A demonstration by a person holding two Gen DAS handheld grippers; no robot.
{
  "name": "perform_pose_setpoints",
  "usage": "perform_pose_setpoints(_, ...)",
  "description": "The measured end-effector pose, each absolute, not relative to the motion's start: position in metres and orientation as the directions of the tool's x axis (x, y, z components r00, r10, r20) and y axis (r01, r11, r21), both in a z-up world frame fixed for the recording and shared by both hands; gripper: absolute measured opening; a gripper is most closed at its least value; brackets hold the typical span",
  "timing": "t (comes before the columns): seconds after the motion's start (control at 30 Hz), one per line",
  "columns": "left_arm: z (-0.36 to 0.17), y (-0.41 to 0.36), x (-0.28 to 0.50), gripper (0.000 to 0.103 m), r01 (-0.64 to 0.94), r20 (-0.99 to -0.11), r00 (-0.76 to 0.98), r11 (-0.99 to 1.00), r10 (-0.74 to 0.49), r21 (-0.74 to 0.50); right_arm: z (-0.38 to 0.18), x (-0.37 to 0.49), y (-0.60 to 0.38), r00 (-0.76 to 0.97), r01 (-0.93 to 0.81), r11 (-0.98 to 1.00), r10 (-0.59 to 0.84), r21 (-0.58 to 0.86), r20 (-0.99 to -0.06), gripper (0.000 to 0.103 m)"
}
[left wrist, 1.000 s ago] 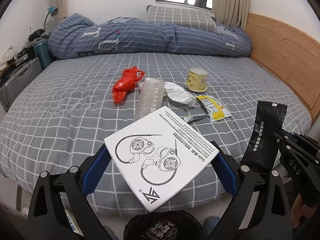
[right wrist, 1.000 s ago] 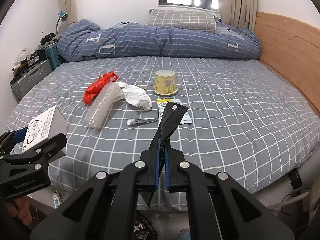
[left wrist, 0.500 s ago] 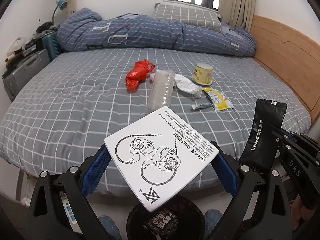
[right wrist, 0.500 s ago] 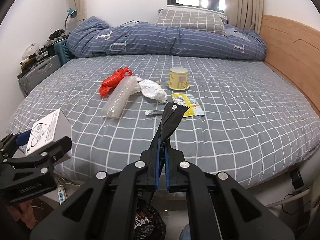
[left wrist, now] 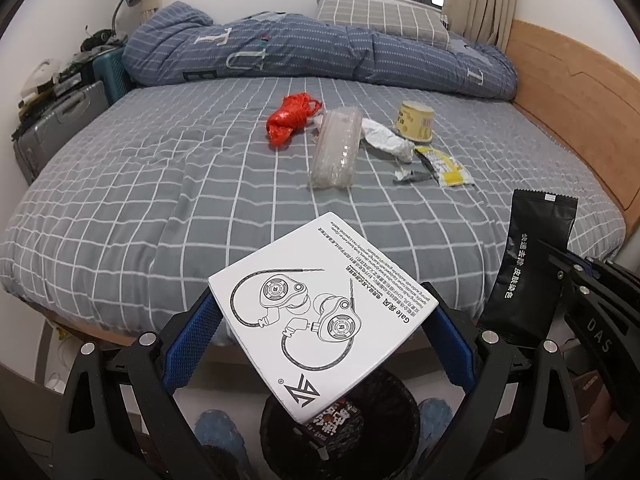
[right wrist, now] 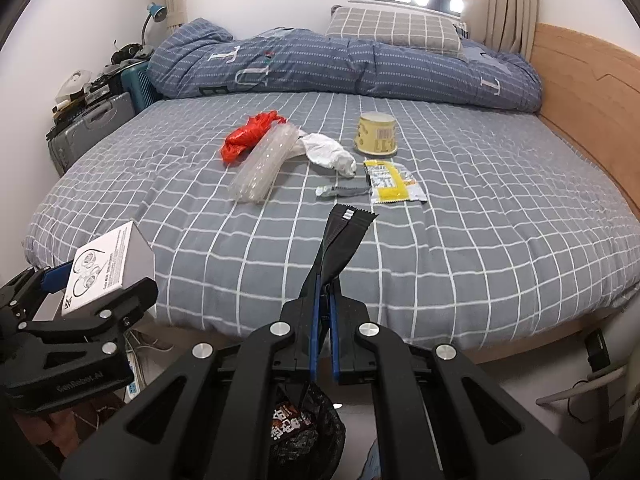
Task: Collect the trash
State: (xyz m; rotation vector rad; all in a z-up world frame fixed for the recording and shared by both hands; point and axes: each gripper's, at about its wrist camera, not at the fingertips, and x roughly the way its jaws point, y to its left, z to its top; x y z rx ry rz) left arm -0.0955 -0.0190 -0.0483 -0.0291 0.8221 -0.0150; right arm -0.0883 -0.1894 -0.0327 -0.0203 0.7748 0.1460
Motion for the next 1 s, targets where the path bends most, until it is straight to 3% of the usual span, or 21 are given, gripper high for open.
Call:
perform_pose_setpoints(0.67,-0.068,-0.003,-0.151,0.094,-0.035,-0.789,0.614,0.999,-0.01,-0.039,-0.053,-0.133,-0.165,0.642,-0.181,0.982,0.153,0.045,-0.751,0.004)
perform_pose_setpoints(1.0,-0.109,0.014,-0.159,0.094,-0.07,-0.818,0.575,0.997,0.003,-0.045,-0.098,-0.138,-0.155,0.565,-0.189,0.981,0.139,0.036,-0.813,0.004)
